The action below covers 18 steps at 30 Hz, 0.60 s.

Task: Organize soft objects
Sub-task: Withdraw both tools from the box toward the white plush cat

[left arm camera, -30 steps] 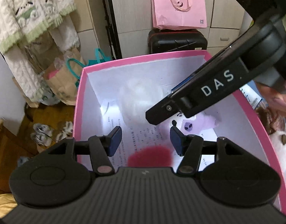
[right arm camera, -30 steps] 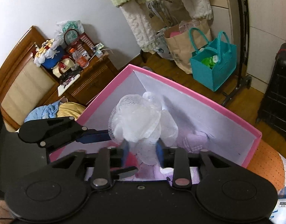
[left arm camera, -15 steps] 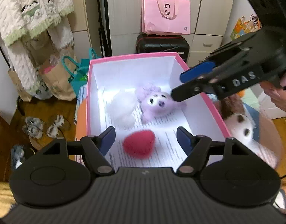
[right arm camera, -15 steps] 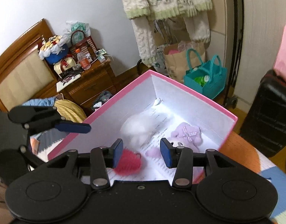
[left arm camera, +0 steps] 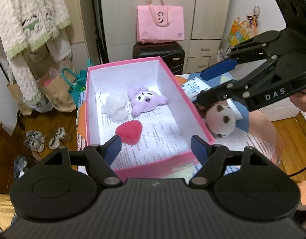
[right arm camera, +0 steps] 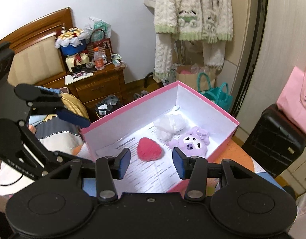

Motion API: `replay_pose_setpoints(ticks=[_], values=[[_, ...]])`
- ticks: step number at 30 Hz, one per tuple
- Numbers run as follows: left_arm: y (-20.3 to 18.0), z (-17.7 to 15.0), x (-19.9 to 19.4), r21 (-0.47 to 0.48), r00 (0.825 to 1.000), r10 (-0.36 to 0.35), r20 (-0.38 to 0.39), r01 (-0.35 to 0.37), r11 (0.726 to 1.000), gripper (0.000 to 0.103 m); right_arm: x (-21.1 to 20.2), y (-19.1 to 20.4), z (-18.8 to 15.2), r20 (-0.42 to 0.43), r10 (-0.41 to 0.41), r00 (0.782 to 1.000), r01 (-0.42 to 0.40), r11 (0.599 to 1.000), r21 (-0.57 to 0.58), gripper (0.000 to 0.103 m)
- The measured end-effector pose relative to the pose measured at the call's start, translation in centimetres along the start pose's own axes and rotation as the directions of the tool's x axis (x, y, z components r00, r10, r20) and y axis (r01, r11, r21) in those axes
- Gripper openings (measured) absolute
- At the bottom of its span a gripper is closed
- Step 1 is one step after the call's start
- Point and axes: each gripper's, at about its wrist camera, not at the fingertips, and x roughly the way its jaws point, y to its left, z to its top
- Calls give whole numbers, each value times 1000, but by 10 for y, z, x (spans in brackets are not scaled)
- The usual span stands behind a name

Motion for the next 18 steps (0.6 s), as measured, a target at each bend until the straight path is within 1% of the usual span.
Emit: replay_pose_setpoints(ticks=[5,8,12,15,18], values=[[-22,-9,-15,59,1000,-1,7,0,998,80,-27,17,-21,26,-15,1000,15,1000,3,56],[-35,-15,-21,90,1000,-8,12,6,996,83,-40,29,-33,32,-21,999,21,1000,0,61],[-50,-21,-27,125,1000,-21,14,19,992,87,-55,39,-51,46,-21,999,20,1000,6,62],[-62,-25,-28,150,1000,-25,9,24,988,90,-69,40,-68,67,-33,997,32,999,13,63],[-73,-28,-26,172,999,-32,-3,32,985,90,-80,39,-85,88,-44,995,41,999,30,63]])
